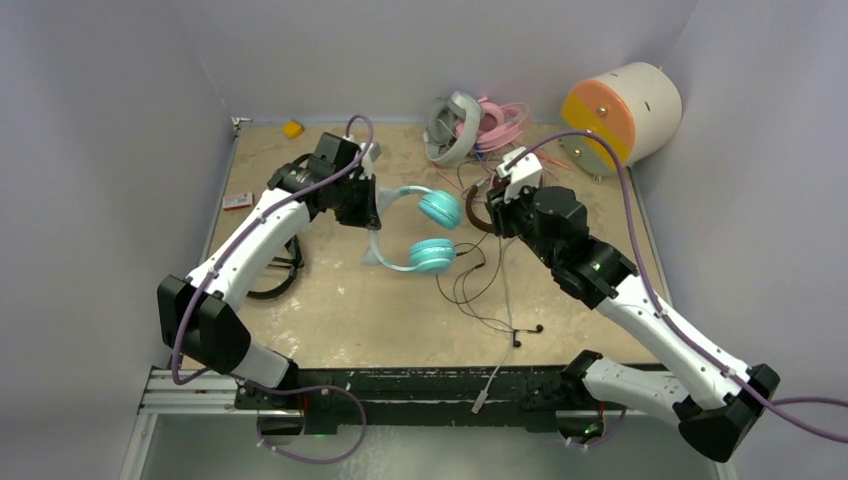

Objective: Wrap the headphones
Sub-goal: Wrap the headphones cable around the headphones.

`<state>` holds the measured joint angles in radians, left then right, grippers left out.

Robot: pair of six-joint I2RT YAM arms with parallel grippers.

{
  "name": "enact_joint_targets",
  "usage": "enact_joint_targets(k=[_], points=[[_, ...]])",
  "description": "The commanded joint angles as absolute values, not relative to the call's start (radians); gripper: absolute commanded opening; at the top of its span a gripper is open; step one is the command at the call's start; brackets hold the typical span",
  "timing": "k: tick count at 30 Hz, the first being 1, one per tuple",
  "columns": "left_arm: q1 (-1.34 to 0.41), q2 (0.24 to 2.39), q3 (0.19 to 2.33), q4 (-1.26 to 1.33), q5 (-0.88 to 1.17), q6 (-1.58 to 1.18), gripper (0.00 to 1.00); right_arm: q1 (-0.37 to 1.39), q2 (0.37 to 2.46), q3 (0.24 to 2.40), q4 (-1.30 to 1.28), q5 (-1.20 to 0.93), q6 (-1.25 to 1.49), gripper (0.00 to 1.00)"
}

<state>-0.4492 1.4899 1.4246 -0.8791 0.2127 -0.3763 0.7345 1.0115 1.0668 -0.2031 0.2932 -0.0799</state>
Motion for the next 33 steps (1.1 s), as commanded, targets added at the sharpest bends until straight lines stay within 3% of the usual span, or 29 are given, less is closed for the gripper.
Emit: enact_joint_targets(k=[1, 16, 23, 33], points=[[-0.414, 1.428, 1.407, -0.789, 0.305, -0.416, 0.00, 0.606, 0.975, 0.980, -0.216, 0.235, 0.081, 0.43], [-0.382, 1.398, 1.392, -0.792, 0.298, -0.414, 0.00, 0.535, 0.886, 0.574, 0.022, 0.099, 0.354, 0.50], [-0.382, 1.394, 1.396, -0.796, 0.303, -0.411, 0.00, 0.535, 1.018, 0.610, 0.107, -0.002, 0.307, 0.61], [-0.382, 1.397, 1.400, -0.807, 0.320, -0.391, 0.00, 0.534, 1.202, 0.738, 0.173, 0.159, 0.363, 0.43]])
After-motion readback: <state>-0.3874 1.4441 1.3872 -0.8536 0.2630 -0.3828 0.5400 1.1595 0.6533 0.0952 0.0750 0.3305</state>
